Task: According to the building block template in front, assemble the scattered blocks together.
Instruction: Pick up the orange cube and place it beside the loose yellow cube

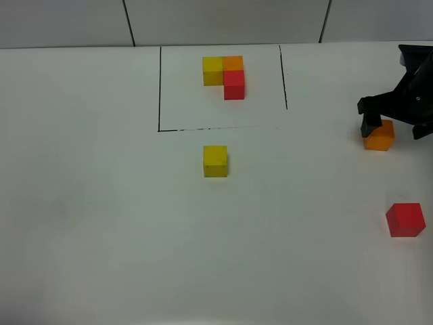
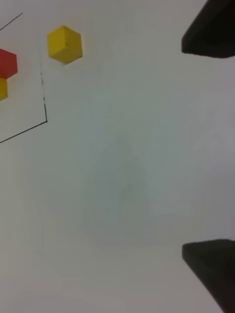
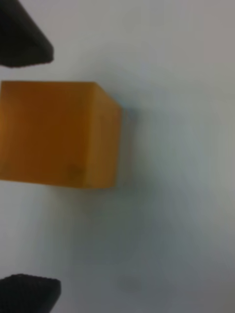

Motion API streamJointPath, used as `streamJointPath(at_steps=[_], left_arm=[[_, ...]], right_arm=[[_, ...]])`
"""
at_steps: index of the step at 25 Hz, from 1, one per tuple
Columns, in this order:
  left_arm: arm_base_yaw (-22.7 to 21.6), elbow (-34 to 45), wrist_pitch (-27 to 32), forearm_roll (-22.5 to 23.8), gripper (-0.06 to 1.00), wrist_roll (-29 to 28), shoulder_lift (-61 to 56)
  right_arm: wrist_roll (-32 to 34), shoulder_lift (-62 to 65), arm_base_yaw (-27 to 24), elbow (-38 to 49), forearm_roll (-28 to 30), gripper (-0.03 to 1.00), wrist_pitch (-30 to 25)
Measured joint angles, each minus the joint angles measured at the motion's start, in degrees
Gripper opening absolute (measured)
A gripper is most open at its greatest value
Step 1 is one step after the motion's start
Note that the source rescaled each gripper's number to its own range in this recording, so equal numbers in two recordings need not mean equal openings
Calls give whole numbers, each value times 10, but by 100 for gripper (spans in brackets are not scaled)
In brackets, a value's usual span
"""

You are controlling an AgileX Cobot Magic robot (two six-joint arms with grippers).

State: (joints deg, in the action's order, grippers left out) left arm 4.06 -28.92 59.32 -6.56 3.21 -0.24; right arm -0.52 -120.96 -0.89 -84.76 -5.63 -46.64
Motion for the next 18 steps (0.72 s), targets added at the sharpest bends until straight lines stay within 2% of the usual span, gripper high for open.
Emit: streamJointPath(at_steps=[8, 10, 12, 13, 16, 18], left_arm=[[0, 0, 0, 0, 73, 0, 0], [0, 0, 0, 0, 73, 0, 0], [0, 0, 0, 0, 73, 0, 0], [0, 0, 0, 0, 73, 0, 0], [0, 0, 0, 0, 73, 0, 0], [0, 0, 0, 0, 73, 0, 0]], right_arm=[[0, -26, 0, -2, -1, 76, 21], [0, -27, 0, -2, -2, 72, 21], [0, -27, 0, -2, -2, 60, 22], [0, -27, 0, -3, -2, 49, 22], [0, -27, 0, -3, -3, 0, 22], [-9, -25, 2, -3, -1, 3, 16]])
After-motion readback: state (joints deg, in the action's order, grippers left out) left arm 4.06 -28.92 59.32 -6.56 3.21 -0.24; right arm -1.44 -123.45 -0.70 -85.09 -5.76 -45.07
